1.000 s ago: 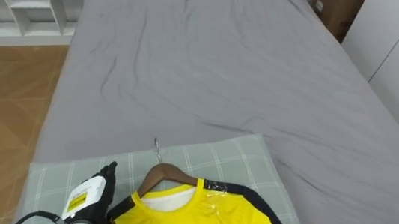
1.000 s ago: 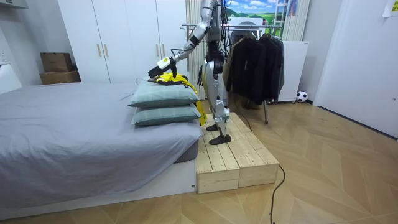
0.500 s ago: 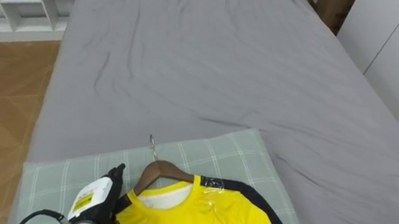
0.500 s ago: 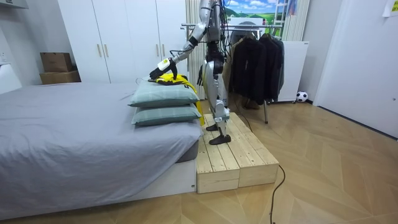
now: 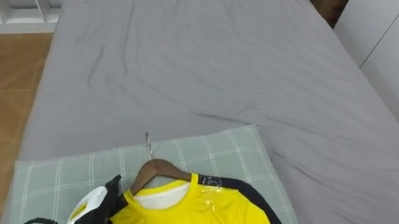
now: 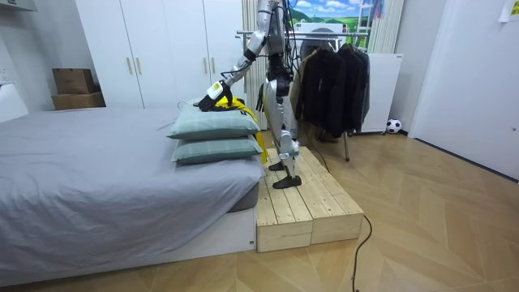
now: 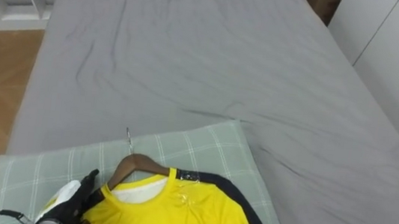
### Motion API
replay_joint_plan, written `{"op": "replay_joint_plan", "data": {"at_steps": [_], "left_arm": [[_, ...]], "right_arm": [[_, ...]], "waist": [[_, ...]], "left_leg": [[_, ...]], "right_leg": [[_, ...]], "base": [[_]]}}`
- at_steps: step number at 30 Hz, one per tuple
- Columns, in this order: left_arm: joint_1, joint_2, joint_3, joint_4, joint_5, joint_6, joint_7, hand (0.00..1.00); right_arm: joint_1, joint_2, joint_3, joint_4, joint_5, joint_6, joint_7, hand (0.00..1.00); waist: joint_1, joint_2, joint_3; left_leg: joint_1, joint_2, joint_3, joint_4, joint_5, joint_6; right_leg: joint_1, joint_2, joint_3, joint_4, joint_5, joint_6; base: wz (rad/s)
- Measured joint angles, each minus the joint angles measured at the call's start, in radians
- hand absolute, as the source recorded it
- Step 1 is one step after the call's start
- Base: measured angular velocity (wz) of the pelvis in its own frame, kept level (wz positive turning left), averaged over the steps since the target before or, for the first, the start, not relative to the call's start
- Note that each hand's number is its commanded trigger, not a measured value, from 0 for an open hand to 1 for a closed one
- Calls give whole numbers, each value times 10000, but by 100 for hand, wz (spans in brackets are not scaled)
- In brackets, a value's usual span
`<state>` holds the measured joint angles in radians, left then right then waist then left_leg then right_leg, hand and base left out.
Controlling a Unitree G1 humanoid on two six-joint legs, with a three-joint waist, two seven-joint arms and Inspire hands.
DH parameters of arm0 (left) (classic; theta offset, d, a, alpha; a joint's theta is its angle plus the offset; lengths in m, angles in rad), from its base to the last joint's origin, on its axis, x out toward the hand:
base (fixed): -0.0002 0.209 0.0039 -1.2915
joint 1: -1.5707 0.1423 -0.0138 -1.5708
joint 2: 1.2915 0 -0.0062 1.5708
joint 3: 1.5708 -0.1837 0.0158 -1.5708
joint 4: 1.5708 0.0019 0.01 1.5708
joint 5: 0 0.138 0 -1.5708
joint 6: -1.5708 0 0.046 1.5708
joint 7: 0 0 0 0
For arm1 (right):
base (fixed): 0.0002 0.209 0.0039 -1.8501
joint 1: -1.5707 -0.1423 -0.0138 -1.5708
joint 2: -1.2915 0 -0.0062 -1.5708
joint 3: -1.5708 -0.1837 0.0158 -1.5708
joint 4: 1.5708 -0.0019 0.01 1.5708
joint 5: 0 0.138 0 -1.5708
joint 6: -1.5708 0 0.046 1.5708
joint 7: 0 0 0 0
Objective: Hang clothes
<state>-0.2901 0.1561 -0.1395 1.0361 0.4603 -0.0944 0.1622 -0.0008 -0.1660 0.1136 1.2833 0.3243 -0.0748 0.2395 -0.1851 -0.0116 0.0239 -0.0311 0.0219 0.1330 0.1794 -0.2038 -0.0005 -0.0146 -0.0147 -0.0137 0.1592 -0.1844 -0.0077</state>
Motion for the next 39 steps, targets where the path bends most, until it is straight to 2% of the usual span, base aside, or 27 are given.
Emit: {"op": "replay_joint_plan", "data": {"at_steps": [7,10,12,13,14,15,16,17,18,19,20,21,22,23,24,25,33,37,39], "left_arm": [[-1,5,5,117,-3,-1,-407,0],[0,11,9,312,-5,3,-475,0],[0,16,15,331,-4,4,-518,0],[2,-24,3,405,-28,11,-580,0],[-1,95,92,494,-147,12,-590,0],[3,200,239,518,-146,25,-593,0],[-11,267,463,639,-145,105,-594,0],[-21,258,455,672,-147,127,-606,0],[-54,259,448,676,-161,127,-614,0],[-139,285,448,693,-179,125,-611,6],[-219,263,411,690,-211,124,-593,25],[-244,244,396,684,-217,123,-586,47],[-246,162,391,683,-215,124,-583,81],[-242,102,390,686,-236,126,-590,92],[-243,100,382,686,-281,126,-596,94],[-245,131,382,685,-365,125,-607,100],[-246,107,369,760,-364,126,-650,100],[-244,121,367,804,-361,217,-650,100],[-244,121,368,840,-362,241,-652,100]], "right_arm": [[-122,-1,-4,29,-177,-3,55,0],[-137,-7,-5,46,-176,-4,110,0],[-145,-18,-4,62,-174,-4,127,0],[-150,-16,0,91,-157,1,123,0],[-205,65,18,37,-143,-14,114,0],[-270,111,52,15,-153,-20,121,0],[-349,78,67,15,-157,-106,93,0],[-357,89,52,66,-160,-129,-3,0],[-322,105,17,163,-129,-136,-50,0],[-327,139,11,279,-124,-152,-60,0],[-394,136,12,325,-122,-151,-15,0],[-417,142,15,324,-115,-140,20,0],[-419,144,18,326,-106,-119,71,0],[-415,136,25,340,-91,-98,102,0],[-411,137,24,338,-89,-97,122,0],[-409,142,25,320,-81,-89,154,0],[-391,119,202,367,336,32,135,0],[-377,117,219,378,348,64,135,0],[-382,117,220,376,350,107,135,0]], "waist": [[6,69,-61],[13,73,-81],[15,101,-78],[66,264,10],[259,273,9],[299,163,-36],[-35,296,-5],[-163,338,-13],[-254,326,-5],[-260,270,30],[-231,210,32],[-204,162,30],[-49,82,18],[32,35,23],[25,33,23],[3,37,21],[6,94,-24],[8,104,-115],[7,94,-126]], "left_leg": [[123,15,-121,-3,1,1],[300,40,-569,-17,2,2],[373,73,-643,-70,8,10],[578,348,-1347,-255,39,29],[572,450,-1960,-217,25,1],[481,415,-2028,-117,-26,-81],[325,483,-2103,107,-211,-335],[274,511,-1850,118,-184,-394],[280,528,-1376,30,-99,-449],[248,542,-1003,-218,27,-350],[282,535,-744,-262,61,-283],[274,518,-697,-275,89,-238],[263,408,-634,-193,105,-214],[204,329,-604,-121,99,-201],[197,311,-600,-113,93,-184],[190,276,-603,-101,95,-160],[206,276,-599,-88,93,-145],[213,273,-548,38,104,-137],[224,268,-533,37,104,-137]], "right_leg": [[-4,1,-184,170,0,0],[11,45,-222,428,-1,0],[-33,56,-283,639,-2,2],[-630,272,-499,1501,-281,49],[-1194,548,-110,875,-136,-216],[-1354,575,-32,263,403,-379],[-1387,576,-454,167,1279,-552],[-1316,553,-532,175,1304,-566],[-1169,523,-473,168,1303,-565],[-1104,522,-374,160,1272,-518],[-1099,520,-390,149,1217,-440],[-1107,500,-389,143,1202,-415],[-1129,516,-364,147,1203,-390],[-1105,496,-309,117,1171,-337],[-1103,486,-285,105,1163,-308],[-1102,465,-260,102,1144,-273],[-1104,486,-241,144,1161,-290],[-1064,467,-242,160,1161,-288],[-1064,451,-264,154,1159,-285]], "base": [[0],[-8],[-14],[-53],[-70],[-39],[13],[50],[42],[33],[20],[8],[-3],[-8],[-5],[0],[0],[-3],[0]]}}
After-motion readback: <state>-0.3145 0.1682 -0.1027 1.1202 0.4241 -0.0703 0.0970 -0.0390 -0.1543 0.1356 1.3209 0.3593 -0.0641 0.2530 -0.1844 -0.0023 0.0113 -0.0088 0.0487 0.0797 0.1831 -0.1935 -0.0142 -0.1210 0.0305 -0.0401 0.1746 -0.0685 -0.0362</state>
